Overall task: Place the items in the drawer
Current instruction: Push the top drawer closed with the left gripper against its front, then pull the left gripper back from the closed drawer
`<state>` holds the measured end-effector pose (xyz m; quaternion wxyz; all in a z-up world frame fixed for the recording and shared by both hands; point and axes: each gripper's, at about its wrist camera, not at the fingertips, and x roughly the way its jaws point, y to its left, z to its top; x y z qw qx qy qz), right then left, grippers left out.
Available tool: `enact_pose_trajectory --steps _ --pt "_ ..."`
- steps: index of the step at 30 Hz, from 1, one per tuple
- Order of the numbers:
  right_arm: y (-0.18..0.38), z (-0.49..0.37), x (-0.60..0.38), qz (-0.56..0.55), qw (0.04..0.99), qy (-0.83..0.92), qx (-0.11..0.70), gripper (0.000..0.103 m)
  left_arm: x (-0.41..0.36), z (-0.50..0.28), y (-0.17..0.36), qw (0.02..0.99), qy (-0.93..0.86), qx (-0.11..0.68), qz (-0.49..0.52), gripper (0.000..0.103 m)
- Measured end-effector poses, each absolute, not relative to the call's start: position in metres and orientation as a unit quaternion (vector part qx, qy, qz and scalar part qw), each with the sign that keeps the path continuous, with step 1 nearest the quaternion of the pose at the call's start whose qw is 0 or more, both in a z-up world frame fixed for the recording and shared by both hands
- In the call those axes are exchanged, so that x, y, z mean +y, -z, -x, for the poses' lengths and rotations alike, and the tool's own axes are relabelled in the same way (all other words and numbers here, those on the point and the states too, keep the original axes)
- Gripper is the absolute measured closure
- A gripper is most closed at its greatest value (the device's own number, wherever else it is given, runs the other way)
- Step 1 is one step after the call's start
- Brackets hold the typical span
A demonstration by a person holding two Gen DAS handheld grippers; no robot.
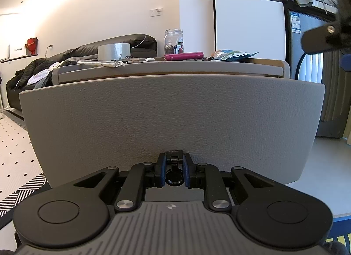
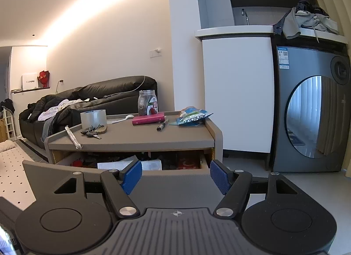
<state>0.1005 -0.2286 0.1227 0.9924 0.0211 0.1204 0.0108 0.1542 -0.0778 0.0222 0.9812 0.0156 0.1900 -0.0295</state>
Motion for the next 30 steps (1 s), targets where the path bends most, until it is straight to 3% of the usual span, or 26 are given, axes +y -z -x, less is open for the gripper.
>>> enact_pose_trajectory --steps 30 --pt "-0.108 -0.090 -0.234 -0.015 0.989 -0.011 0.148 0.030 -0.078 -0.216 -0.022 0.982 0.031 0.188 -0.012 0.085"
